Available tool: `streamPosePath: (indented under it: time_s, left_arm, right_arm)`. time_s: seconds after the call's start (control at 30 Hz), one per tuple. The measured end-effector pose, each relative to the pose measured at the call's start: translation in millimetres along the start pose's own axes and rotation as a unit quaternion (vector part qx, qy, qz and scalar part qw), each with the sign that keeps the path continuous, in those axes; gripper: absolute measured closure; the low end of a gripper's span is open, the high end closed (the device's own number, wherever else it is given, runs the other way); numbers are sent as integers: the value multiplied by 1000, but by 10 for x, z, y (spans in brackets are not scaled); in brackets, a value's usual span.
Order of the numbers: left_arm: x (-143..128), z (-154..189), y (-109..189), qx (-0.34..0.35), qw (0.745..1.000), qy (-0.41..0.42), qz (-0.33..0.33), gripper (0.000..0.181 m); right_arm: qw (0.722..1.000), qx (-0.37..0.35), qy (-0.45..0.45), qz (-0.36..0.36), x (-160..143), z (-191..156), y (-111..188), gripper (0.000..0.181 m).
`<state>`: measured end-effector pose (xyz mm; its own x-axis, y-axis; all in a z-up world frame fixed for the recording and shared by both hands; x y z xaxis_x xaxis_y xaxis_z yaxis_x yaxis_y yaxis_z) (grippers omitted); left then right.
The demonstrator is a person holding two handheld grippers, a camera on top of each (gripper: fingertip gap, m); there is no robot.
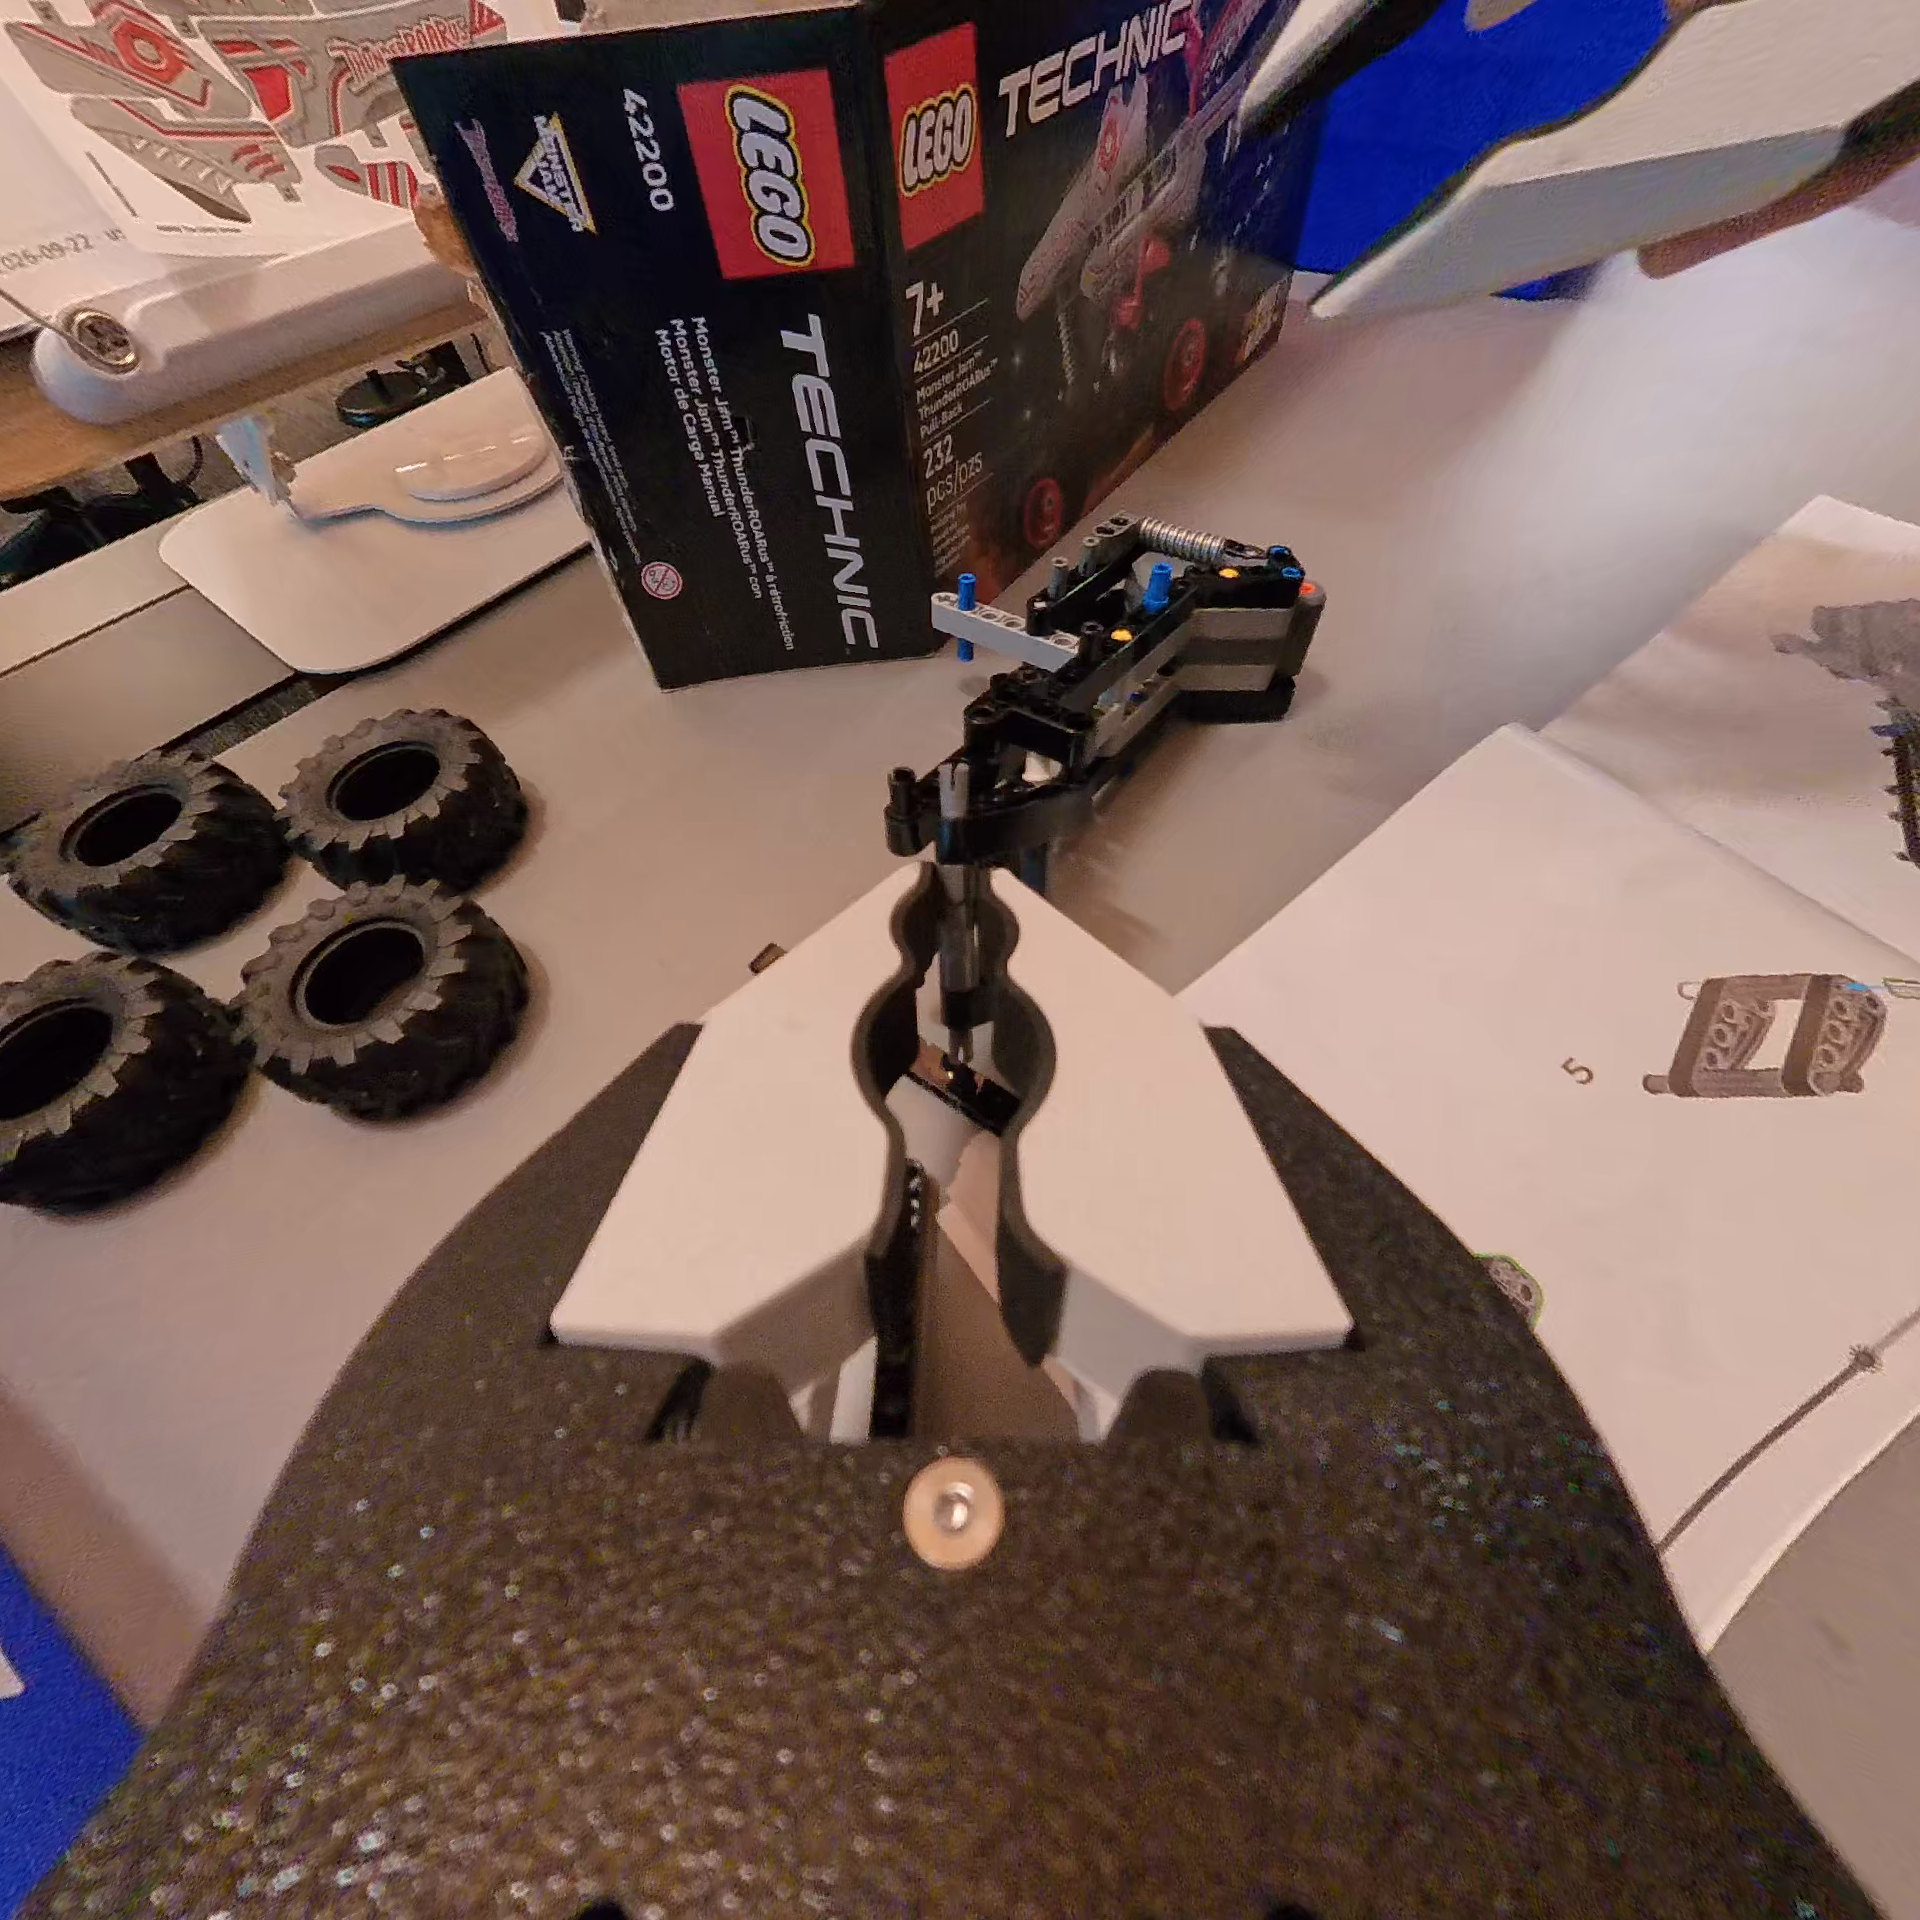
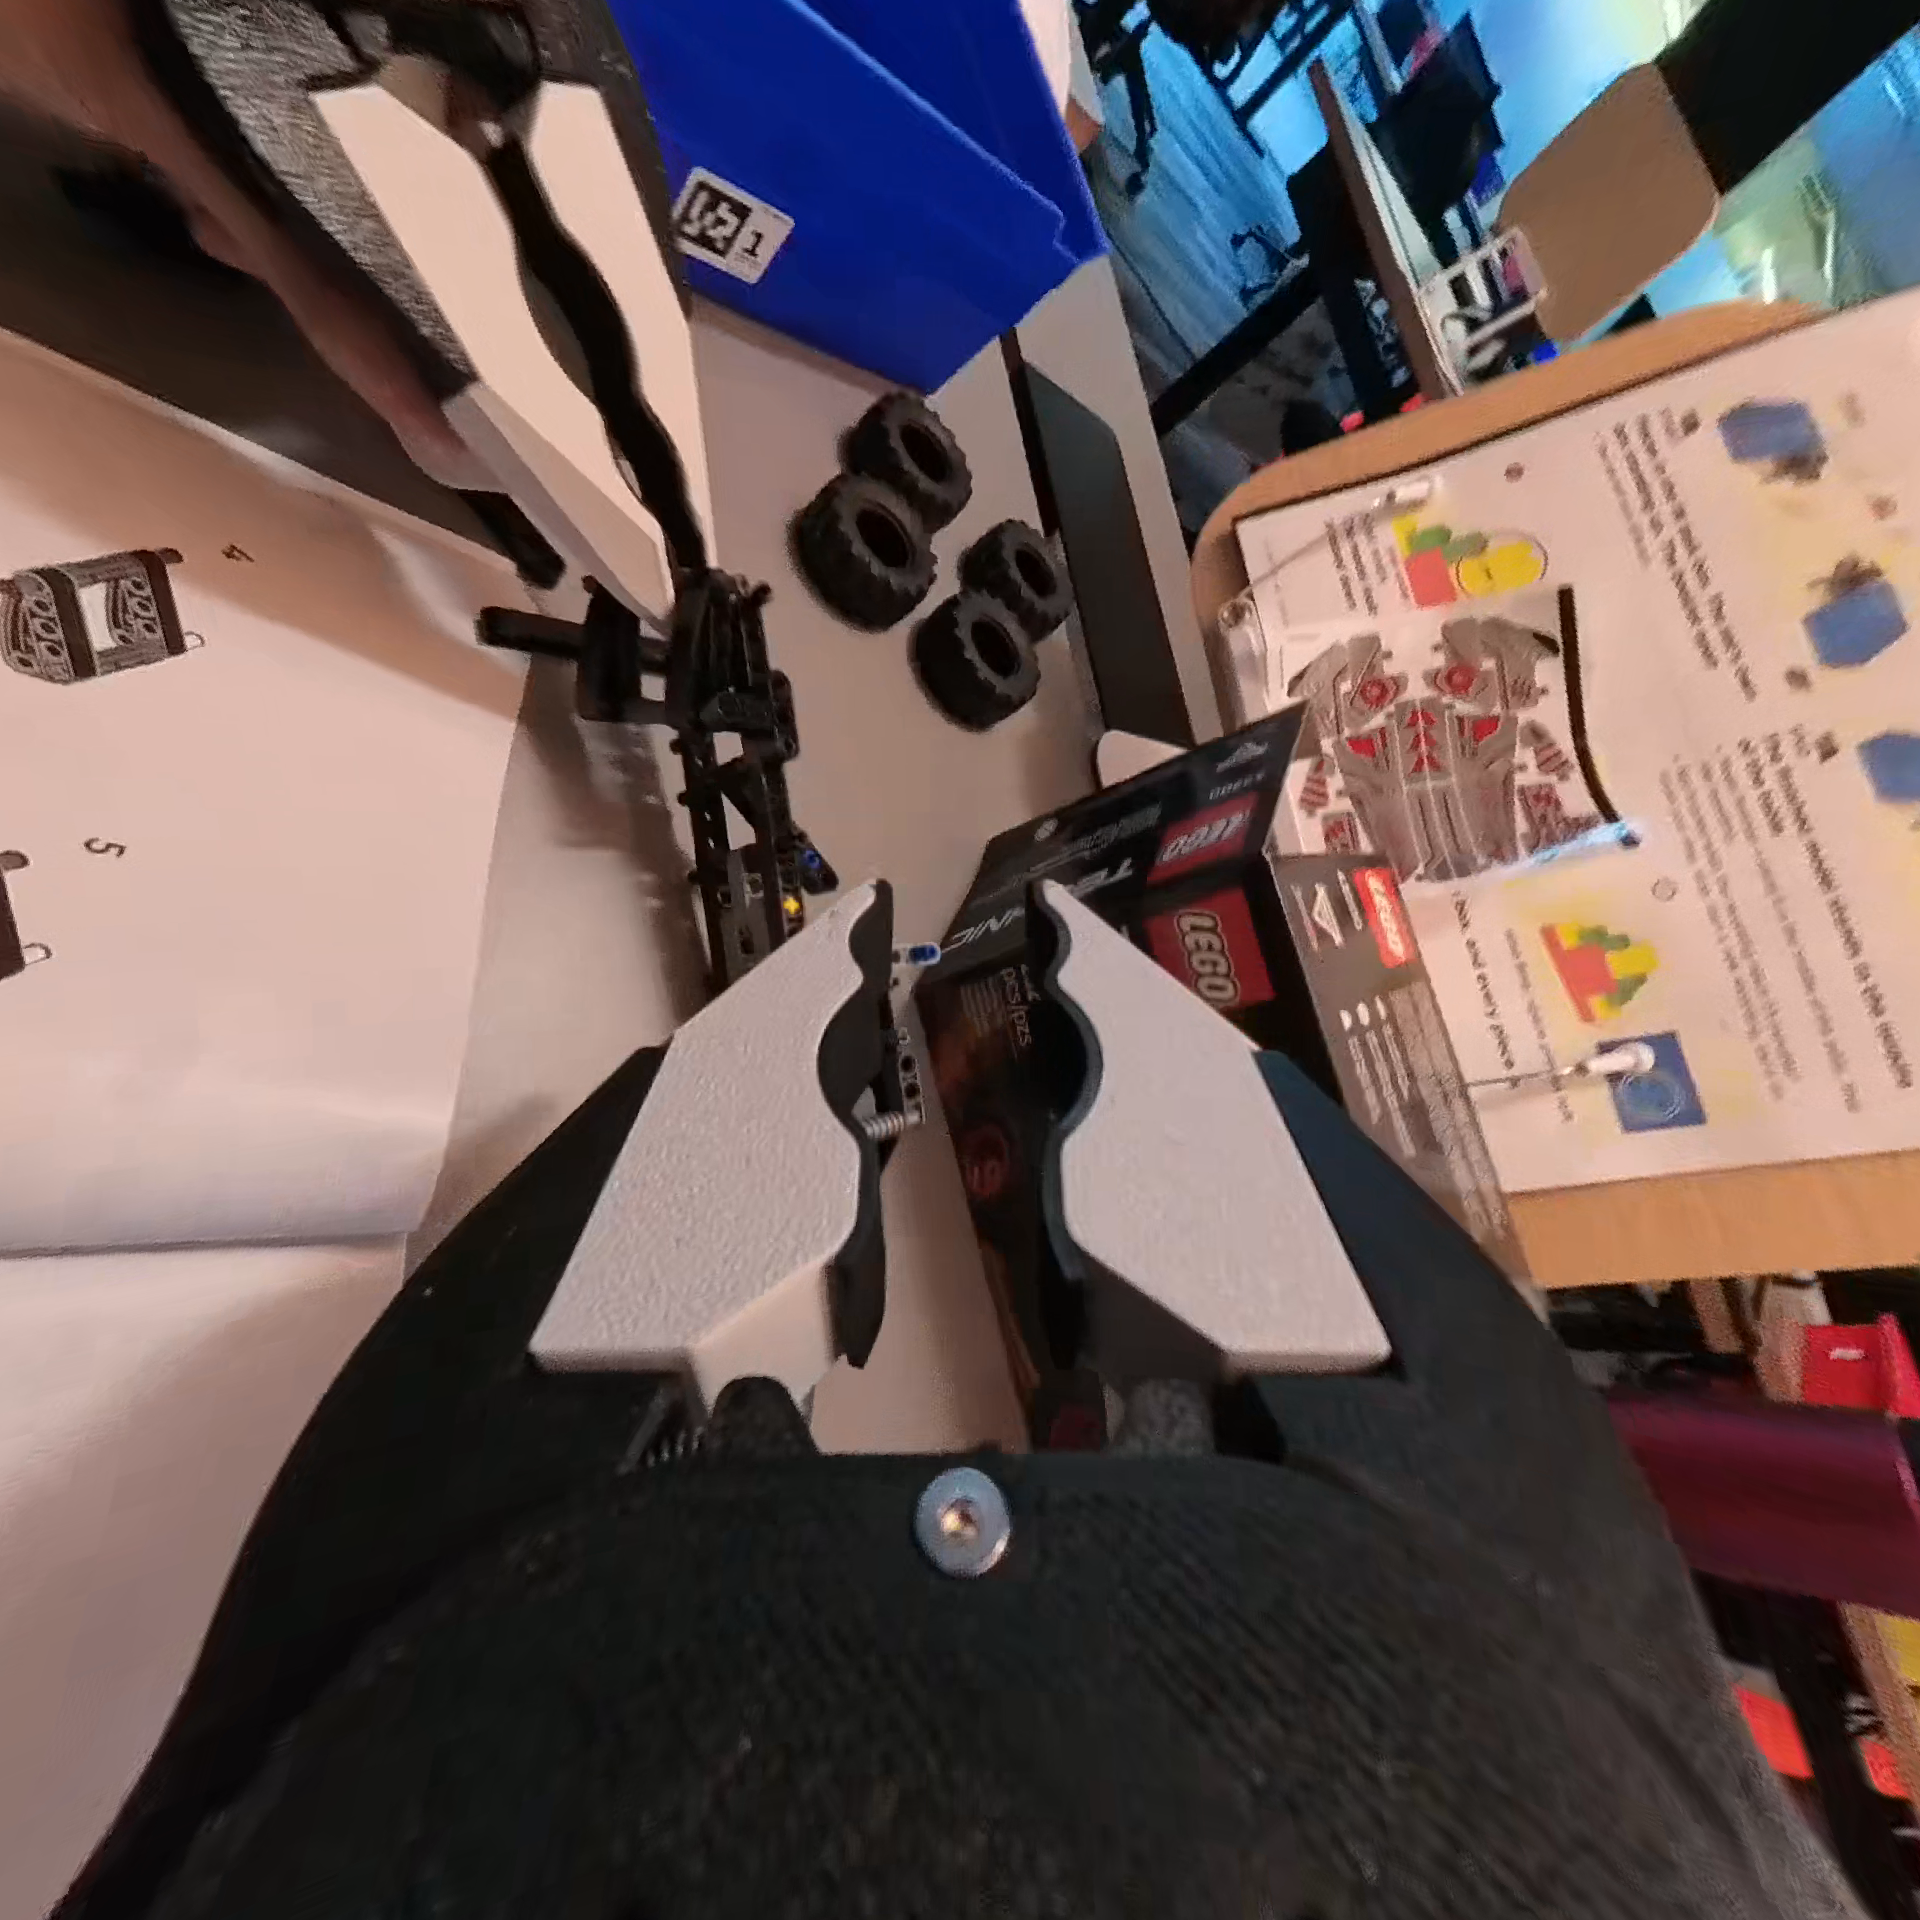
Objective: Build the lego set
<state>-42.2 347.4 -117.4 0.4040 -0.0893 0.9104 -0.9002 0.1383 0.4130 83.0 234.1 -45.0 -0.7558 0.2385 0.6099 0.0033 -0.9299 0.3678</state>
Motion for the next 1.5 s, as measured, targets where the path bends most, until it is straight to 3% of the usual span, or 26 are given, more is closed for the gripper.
streamPosePath:
  time_s: [0.03,0.47,0.9,1.5]
  left_arm:
    - [1,1,1,1,1000,-1,0,177]
    - [13,15,17,9,1000,-12,8,177]
    - [6,63,25,30,999,-40,5,177]
    - [10,82,94,32,998,-39,22,177]
  right_arm:
    - [1000,-3,-14,2,-30,20,-12,159]
    - [999,34,-19,-27,-292,61,-99,160]
    - [997,64,-43,31,-79,45,-108,160]
    - [995,86,-39,40,-9,-63,-201,161]
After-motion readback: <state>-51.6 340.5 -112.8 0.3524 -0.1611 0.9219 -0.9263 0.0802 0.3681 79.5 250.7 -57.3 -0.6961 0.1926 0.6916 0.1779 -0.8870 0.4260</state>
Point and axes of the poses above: each gripper's, where its closed fingertips meet, y back along the fingers, x out of its top, z = x × y across the jaws, the point moved 6 cm from there along y, back along the fingers, and after that the axes turned 6 degrees about -x, right-handed, at the moved point
